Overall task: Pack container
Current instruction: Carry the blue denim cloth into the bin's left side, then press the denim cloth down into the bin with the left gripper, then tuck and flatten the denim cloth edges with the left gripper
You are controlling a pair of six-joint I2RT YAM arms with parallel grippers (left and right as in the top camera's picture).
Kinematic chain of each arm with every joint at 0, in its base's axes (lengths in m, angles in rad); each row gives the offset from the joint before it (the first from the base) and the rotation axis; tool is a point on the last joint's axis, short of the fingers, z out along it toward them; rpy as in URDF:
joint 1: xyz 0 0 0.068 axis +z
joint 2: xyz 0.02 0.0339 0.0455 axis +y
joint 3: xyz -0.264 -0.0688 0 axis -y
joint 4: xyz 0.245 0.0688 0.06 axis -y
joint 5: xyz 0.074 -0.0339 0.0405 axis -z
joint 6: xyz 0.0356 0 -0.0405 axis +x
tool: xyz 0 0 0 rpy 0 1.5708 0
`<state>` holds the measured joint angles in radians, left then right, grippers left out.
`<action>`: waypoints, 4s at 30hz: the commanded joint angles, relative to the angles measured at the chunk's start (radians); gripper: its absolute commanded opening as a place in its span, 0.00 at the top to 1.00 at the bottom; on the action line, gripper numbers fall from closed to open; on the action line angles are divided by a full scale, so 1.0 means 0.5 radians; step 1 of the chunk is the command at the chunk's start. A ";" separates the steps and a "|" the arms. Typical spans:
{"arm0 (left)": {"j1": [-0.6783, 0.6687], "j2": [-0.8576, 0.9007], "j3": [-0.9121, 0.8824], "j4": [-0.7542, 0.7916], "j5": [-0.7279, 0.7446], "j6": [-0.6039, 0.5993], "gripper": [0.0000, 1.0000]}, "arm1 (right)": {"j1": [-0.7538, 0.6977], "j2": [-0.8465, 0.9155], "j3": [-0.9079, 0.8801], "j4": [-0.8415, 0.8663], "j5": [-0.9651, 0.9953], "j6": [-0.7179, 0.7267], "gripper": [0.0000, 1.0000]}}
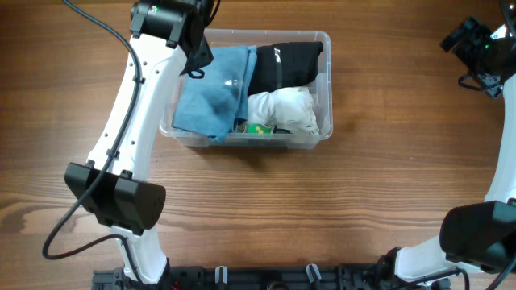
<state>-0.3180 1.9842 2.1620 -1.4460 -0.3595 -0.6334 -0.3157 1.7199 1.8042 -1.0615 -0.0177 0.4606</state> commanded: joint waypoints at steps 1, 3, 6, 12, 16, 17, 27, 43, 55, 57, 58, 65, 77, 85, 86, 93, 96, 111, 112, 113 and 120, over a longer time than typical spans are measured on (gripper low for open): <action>-0.003 -0.014 0.035 0.046 0.145 0.002 0.57 | 0.004 0.012 -0.010 0.006 0.033 0.022 0.00; -0.015 -0.014 0.035 0.084 0.230 0.014 0.68 | 0.004 0.012 -0.010 0.006 0.033 0.023 0.00; -0.118 0.009 0.035 0.238 0.491 0.426 0.75 | 0.004 0.012 -0.010 0.006 0.033 0.022 0.00; -0.346 0.163 0.035 0.321 0.600 0.928 0.74 | 0.004 0.012 -0.010 0.006 0.034 0.022 0.00; -0.417 0.351 0.035 0.347 0.598 1.044 0.64 | 0.004 0.012 -0.010 0.006 0.033 0.023 0.00; -0.417 0.391 0.035 0.368 0.598 1.044 0.64 | 0.004 0.012 -0.010 0.006 0.033 0.022 0.00; -0.228 0.555 0.035 0.495 0.470 1.041 0.62 | 0.004 0.012 -0.010 0.006 0.033 0.022 0.00; -0.218 0.571 0.036 0.546 0.651 0.991 0.64 | 0.004 0.012 -0.010 0.006 0.034 0.023 0.00; -0.270 0.278 0.066 0.439 0.636 0.829 0.88 | 0.004 0.012 -0.010 0.006 0.034 0.022 0.00; -0.249 0.259 0.066 0.429 0.636 0.816 0.96 | 0.004 0.012 -0.010 0.006 0.034 0.023 0.00; -0.244 0.258 0.066 0.426 0.635 0.816 0.96 | 0.004 0.012 -0.010 0.006 0.034 0.022 0.00; -0.124 0.259 0.063 0.399 0.530 0.680 0.96 | 0.004 0.012 -0.010 0.006 0.033 0.022 0.00; -0.028 0.584 0.060 0.442 0.562 0.667 0.96 | 0.004 0.012 -0.010 0.006 0.033 0.022 0.00; -0.067 0.851 0.060 0.486 0.635 0.675 0.96 | 0.004 0.012 -0.010 0.006 0.034 0.023 0.00; -0.065 0.850 0.060 0.484 0.635 0.675 0.96 | 0.004 0.012 -0.010 0.006 0.034 0.022 0.00; -0.063 0.694 0.060 0.389 0.635 0.682 0.96 | 0.004 0.012 -0.010 0.006 0.033 0.022 0.00; -0.067 0.565 0.060 0.294 0.636 0.682 0.96 | 0.004 0.012 -0.010 0.006 0.033 0.023 0.00; -0.220 0.410 -0.118 0.021 0.658 0.605 0.96 | 0.004 0.012 -0.010 0.006 0.034 0.023 0.00; -0.220 0.412 -0.173 0.079 0.659 0.605 0.96 | 0.004 0.012 -0.010 0.006 0.033 0.022 0.00; -0.220 0.412 -0.253 0.166 0.659 0.605 0.96 | 0.004 0.012 -0.010 0.006 0.033 0.022 0.00; -0.219 0.412 -0.716 0.719 0.659 0.606 0.96 | 0.004 0.012 -0.010 0.006 0.033 0.022 0.00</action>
<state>-0.4294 2.1746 1.8889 -1.1492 -0.0338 -0.3176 -0.3157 1.7199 1.8042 -1.0615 -0.0177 0.4603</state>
